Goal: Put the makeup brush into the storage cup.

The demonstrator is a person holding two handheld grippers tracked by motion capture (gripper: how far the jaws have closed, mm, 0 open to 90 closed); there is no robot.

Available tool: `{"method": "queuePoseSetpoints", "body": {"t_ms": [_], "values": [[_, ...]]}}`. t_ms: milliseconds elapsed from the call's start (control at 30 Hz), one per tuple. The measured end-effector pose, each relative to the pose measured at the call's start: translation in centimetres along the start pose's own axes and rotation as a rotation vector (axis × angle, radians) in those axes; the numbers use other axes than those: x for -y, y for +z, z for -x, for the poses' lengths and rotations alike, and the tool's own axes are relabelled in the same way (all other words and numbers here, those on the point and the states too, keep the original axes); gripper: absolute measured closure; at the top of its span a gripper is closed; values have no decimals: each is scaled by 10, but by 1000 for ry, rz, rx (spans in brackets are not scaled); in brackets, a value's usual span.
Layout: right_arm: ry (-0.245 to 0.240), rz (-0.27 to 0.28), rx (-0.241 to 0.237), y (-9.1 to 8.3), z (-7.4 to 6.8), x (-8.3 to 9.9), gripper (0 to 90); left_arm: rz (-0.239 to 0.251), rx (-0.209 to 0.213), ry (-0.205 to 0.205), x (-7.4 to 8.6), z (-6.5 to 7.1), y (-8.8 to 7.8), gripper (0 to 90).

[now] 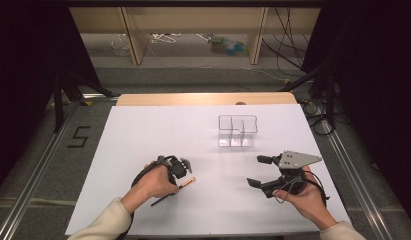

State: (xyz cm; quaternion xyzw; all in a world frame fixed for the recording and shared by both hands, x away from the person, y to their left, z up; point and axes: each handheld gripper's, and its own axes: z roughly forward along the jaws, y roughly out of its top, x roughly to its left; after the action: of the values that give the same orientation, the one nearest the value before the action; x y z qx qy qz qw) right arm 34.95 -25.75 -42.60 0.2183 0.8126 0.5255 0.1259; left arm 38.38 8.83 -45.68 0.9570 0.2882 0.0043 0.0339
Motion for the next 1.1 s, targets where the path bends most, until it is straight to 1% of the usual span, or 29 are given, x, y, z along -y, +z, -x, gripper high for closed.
{"method": "queuePoseSetpoints", "body": {"t_ms": [67, 167, 200, 267, 300, 367, 400, 433, 467, 500, 533, 567, 667, 700, 733, 767, 800, 833, 867, 967, 1033, 1067, 1100], "values": [[0, 1, 0, 0, 0, 0, 165, 9, 9, -12, 2, -1, 0, 835], [2, -1, 0, 0, 0, 0, 165, 15, 10, -11, 2, -2, 0, 835], [5, -3, -2, 0, 0, 0, 166, 8, 13, -11, 3, -2, -1, 835], [4, -4, 0, 0, 0, 0, 165, 11, 4, -13, 4, -3, -2, 836], [4, -3, 0, 0, 0, 0, 165, 39, 2, -17, 6, -3, -4, 836], [4, -3, 1, 0, 0, 0, 166, 40, 2, -19, 7, -4, -7, 836], [4, -4, 0, 0, 0, 0, 166, 61, -1, -22, 7, -4, -8, 836], [4, -4, -1, 0, 0, 0, 166, 69, -3, -20, 7, -5, -11, 836], [5, -5, 0, 0, 0, 0, 165, 95, -5, -32, 8, -4, -12, 836], [5, -5, 0, 0, 0, 0, 165, 96, -8, -23, 8, -5, -15, 836], [5, -4, 2, 0, 0, 0, 166, 129, -8, -38, 9, -5, -17, 836], [5, -4, 2, 0, 0, 0, 166, 142, -10, -36, 9, -5, -19, 836], [5, -3, 1, 0, 1, 1, 165, 207, -19, -55, 9, -6, -23, 836], [4, -4, -4, 0, 0, 1, 165, 244, -29, -65, 10, -6, -26, 835], [4, -4, -4, 0, 0, 1, 165, 244, -29, -65, 10, -6, -26, 836], [3, -3, -5, 0, 0, 1, 166, 273, -33, -70, 10, -7, -27, 836], [3, -3, -5, 0, 0, 1, 166, 273, -33, -70, 10, -7, -27, 836], [3, -3, -6, 0, 0, 1, 165, 282, -29, -81, 10, -6, -27, 836], [2, -17, -1, -1, 0, 0, 166, 288, -33, -77, 11, -7, -29, 835], [4, -17, -1, -2, 0, 0, 165, 332, -36, -101, 11, -6, -29, 836], [4, -17, 0, -1, 1, 0, 165, 335, -48, -76, 11, -7, -33, 836], [5, -3, -5, 0, 1, 1, 165, 335, -48, -76, 11, -7, -33, 835], [5, -3, -5, 0, 1, 1, 165, 346, -49, -82, 11, -6, -33, 835]]}}
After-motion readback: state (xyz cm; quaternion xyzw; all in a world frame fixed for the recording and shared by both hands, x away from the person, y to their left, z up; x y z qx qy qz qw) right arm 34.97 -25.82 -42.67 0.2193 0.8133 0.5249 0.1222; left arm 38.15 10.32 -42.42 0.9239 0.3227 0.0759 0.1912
